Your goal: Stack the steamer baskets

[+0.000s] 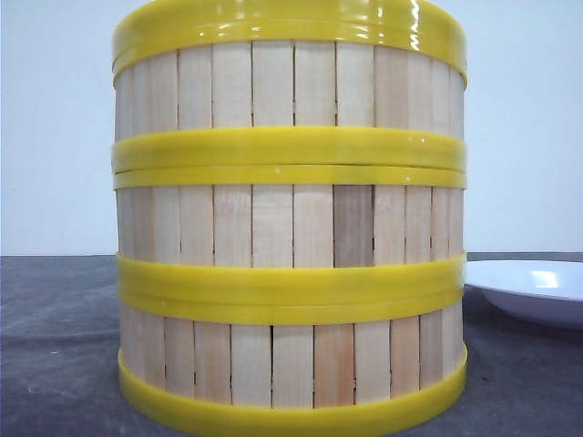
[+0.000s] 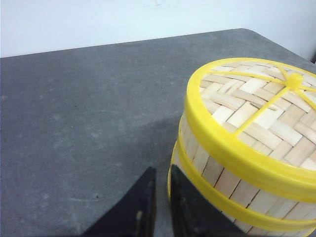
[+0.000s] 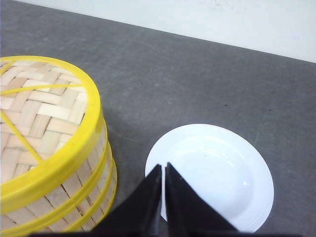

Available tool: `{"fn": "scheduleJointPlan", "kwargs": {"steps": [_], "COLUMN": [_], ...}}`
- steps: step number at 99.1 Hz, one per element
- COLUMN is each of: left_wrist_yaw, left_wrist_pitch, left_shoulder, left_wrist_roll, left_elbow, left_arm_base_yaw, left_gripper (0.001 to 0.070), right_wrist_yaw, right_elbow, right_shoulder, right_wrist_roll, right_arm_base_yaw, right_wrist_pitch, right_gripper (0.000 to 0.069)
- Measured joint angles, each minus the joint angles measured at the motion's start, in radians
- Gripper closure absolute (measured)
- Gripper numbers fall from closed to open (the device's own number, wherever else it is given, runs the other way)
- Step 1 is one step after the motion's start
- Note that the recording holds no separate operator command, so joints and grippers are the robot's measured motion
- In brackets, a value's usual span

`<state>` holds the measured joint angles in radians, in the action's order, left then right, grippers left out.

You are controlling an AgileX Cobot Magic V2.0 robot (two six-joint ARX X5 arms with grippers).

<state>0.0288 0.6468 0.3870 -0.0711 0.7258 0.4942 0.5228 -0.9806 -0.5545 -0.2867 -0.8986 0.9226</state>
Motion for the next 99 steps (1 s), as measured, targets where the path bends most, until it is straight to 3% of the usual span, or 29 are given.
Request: {"fn": "scheduleJointPlan", "kwargs": {"steps": [41,51,68,99], "left_wrist_yaw": [-0.003,-0.015,-0.023,-0.024], "left_wrist_pitch": [0.0,0.0,0.0,-0.143], "left_shoulder": [0.0,-0.002,-0.011,-0.08], "left_wrist_roll": [0.001,0.032,0.083,0.09], "left_elbow": [0.0,0.0,0.0,-0.15], "left_arm_base_yaw": [0.0,-0.017,-0.121,-0.401], "left_gripper": [0.0684,0.0684,0.0684,0.0684], "right_wrist_yaw": [0.0,0.0,0.0,0.0], "right_elbow": [0.0,0.0,0.0,0.0], "right_shoulder": [0.0,0.0,0.0,0.0], "right_wrist_roll": [0.0,0.0,0.0,0.0], "right_arm_base_yaw": [0.0,0.0,-0.001,-0.002], "right_wrist_pitch": [0.0,0.0,0.0,0.0], "right_gripper": [0.0687,0.0687,0.0687,0.0687]}}
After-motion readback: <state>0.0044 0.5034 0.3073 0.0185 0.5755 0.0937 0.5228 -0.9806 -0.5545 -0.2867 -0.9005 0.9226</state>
